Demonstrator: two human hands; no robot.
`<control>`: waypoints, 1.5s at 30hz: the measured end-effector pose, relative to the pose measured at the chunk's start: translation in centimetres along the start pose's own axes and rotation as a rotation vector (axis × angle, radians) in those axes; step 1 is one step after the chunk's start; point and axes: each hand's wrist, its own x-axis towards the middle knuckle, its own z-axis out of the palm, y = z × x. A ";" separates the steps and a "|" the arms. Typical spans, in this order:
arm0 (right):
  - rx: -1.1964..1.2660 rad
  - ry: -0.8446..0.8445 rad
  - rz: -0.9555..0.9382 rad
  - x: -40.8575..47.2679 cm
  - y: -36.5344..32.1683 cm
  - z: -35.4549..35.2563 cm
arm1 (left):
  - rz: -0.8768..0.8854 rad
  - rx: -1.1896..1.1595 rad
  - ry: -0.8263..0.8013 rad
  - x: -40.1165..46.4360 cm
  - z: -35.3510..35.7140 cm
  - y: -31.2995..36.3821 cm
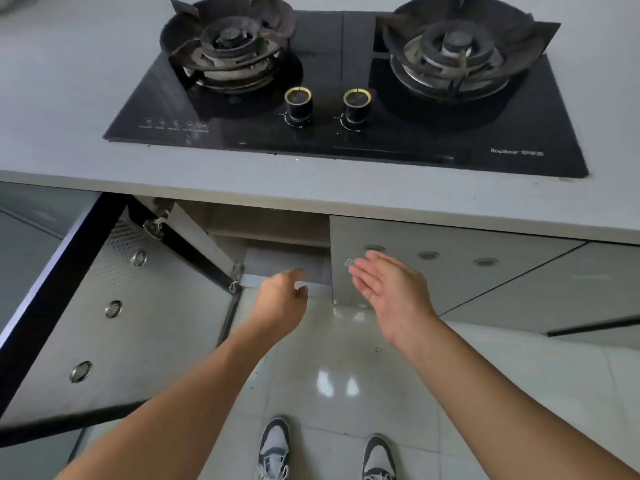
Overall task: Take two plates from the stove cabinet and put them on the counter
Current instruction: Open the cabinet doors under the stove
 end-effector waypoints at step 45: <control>0.150 0.098 -0.019 -4.0 3.6 1.8 | 0.410 -0.093 -0.048 -2.0 2.7 -1.7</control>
